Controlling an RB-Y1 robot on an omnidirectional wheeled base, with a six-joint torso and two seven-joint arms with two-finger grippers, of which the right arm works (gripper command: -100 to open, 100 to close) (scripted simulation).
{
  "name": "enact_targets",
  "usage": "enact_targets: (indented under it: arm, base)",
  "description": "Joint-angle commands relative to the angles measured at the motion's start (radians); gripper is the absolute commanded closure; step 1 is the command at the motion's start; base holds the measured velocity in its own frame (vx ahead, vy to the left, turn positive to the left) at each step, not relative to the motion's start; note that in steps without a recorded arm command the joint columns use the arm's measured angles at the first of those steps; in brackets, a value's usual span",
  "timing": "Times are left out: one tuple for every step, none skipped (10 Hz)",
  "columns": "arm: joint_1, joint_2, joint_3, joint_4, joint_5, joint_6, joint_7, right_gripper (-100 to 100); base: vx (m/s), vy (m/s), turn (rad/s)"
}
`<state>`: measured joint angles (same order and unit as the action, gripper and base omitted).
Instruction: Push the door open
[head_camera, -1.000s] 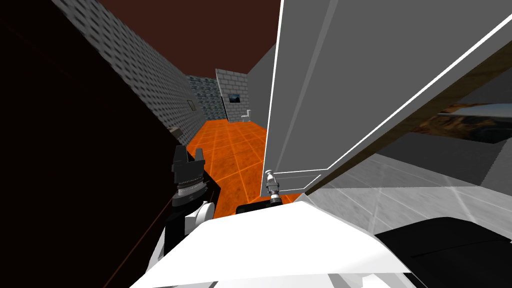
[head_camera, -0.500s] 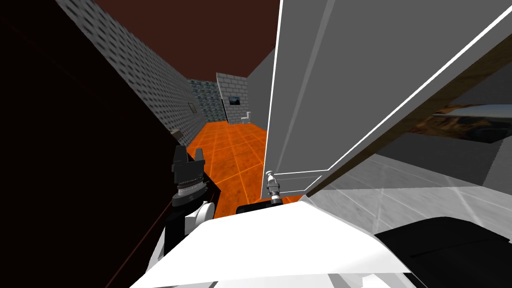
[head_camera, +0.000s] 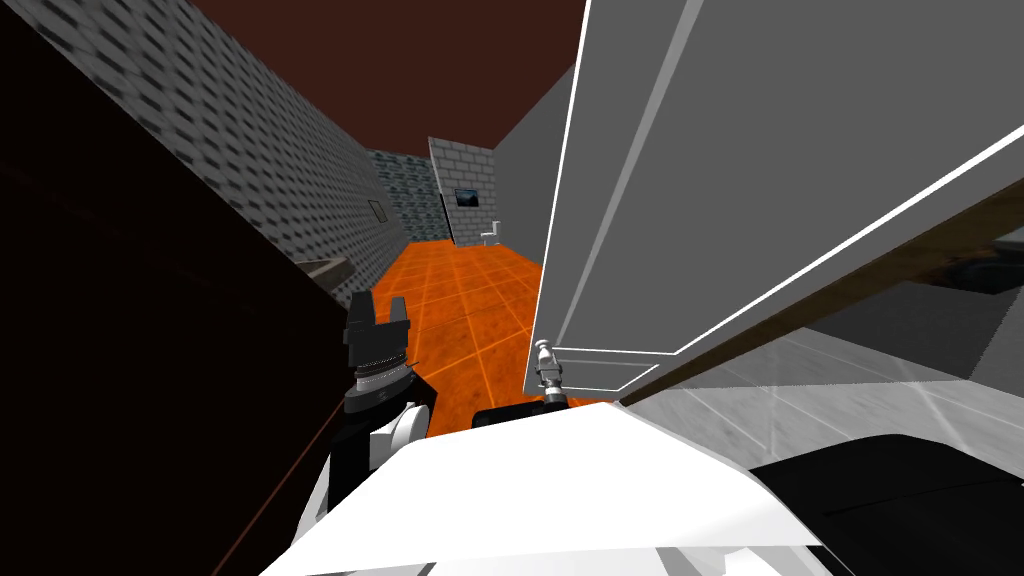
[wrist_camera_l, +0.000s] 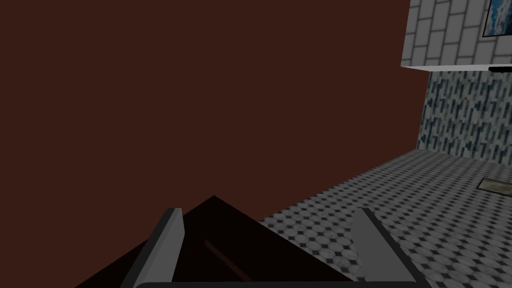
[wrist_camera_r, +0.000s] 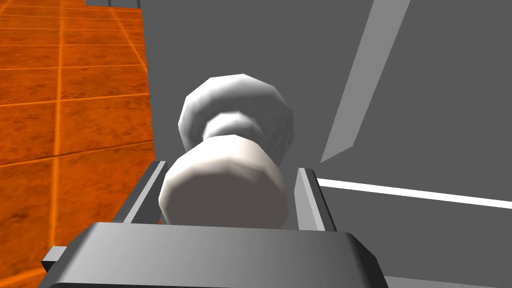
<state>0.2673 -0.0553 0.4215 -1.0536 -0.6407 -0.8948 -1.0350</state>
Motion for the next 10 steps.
enact_targets:
  arm:
    - [-0.007,-0.005,-0.031,0.006,-0.013,-0.015,0.004,100]
    - [-0.008,-0.005,-0.038,0.006,-0.016,-0.016,0.005,100]
    - [-0.011,-0.004,-0.05,0.008,-0.023,-0.018,0.007,100]
    - [-0.012,-0.003,-0.057,0.009,-0.026,-0.019,0.009,100]
    - [-0.013,-0.001,-0.064,0.009,-0.029,-0.02,0.01,100]
    - [-0.016,0.002,-0.077,0.011,-0.036,-0.022,0.013,100]
    - [-0.017,0.003,-0.084,0.011,-0.04,-0.023,0.014,100]
    - [-0.02,0.008,-0.097,0.013,-0.046,-0.025,0.017,100]
    - [-0.021,0.01,-0.104,0.014,-0.05,-0.026,0.018,100]
    - [-0.024,0.016,-0.117,0.015,-0.056,-0.028,0.021,100]
  base:
    - [0.214,0.028,-0.063]
    - [0.178,0.035,-0.048]
    - [0.146,0.032,-0.053]
    - [0.132,0.035,-0.033]
    - [0.105,0.026,-0.046]
    - [0.125,0.032,-0.057]
    - [0.136,0.037,-0.032]
    - [0.144,0.03,-0.057]
    - [0.131,0.017,-0.047]
    - [0.154,0.016,-0.033]
